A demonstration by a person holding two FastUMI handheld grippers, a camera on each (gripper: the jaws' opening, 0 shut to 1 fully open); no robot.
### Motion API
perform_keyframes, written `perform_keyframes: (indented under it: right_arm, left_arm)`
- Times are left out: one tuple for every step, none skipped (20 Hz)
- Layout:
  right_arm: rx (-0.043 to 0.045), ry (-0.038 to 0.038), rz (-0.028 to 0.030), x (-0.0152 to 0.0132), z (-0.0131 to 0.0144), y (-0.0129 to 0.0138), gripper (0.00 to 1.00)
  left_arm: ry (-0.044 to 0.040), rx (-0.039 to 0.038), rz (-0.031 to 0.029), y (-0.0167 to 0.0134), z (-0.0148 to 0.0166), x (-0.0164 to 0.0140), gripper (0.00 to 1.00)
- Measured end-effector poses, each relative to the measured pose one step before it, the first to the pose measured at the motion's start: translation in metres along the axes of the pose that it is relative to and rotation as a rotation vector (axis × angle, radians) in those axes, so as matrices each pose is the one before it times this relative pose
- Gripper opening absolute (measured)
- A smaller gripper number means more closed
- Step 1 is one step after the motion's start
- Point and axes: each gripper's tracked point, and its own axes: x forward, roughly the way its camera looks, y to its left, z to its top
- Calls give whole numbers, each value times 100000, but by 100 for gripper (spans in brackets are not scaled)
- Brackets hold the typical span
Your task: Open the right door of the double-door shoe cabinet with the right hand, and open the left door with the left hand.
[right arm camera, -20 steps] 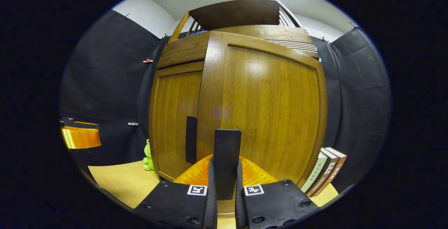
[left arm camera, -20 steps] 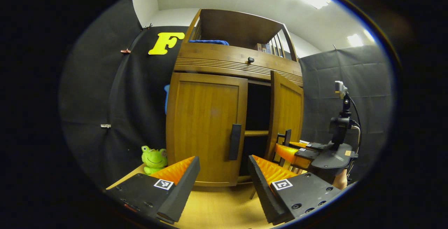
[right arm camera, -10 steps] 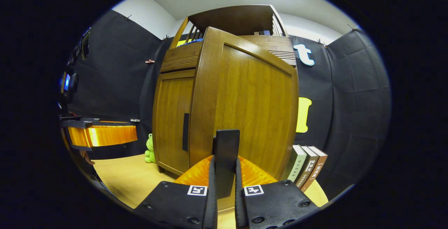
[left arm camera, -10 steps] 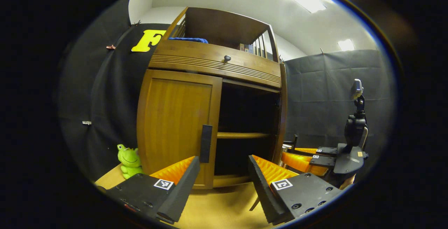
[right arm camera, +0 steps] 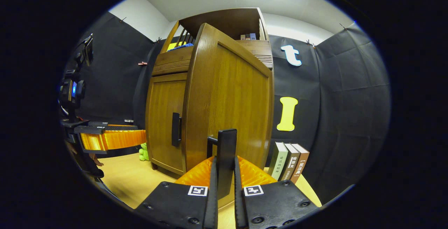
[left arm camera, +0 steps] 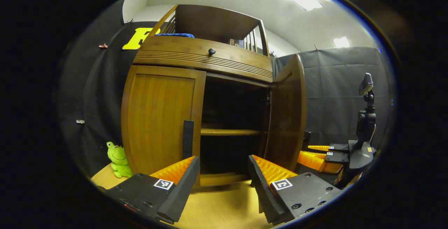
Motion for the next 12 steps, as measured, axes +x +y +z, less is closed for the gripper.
perform_keyframes:
  right_arm:
    - [282, 9, -898, -310, -69, -557, 21]
    - [520, 94, -1399, -349, 93, -627, 19]
    - [141, -129, -1507, -314, 17, -743, 19]
    - [-243, -180, -1380, -216, -43, -448, 22]
    - [-929, -94, -1940, -160, -19, -748, 22]
    - [-1344, 233, -2229, -134, -214, -863, 22]
    - [-1380, 244, -2548, -173, -213, -867, 22]
    - [-1450, -64, -2738, -82, -153, -925, 18]
    - [-1506, 111, -2145, -158, -194, -966, 22]
    - [-1266, 159, -2791, -38, -375, -1080, 19]
    - [271, -189, -1052, -300, 25, -737, 17]
    - [1745, 385, 200, 44, -122, -453, 13]
  left_arm:
    - [135, -476, -485, -310, -33, 324, 84]
    - [82, -381, -439, -328, -152, 336, 84]
    - [152, -301, -236, -233, -23, 298, 87]
    - [341, -111, 90, -115, -144, 393, 89]
    - [404, -29, 298, -50, -51, 299, 89]
    - [341, 17, 207, -15, -139, 374, 87]
    - [-17, 314, 299, 23, -47, 280, 84]
    - [-327, 767, 663, 136, -57, 296, 87]
    - [-465, 1096, 1081, 283, -10, 235, 87]
    - [-559, 1163, 1383, 338, 6, 232, 87]
    - [-748, 875, 1709, 458, 66, 274, 87]
    - [-882, 434, 1936, 496, 37, 355, 87]
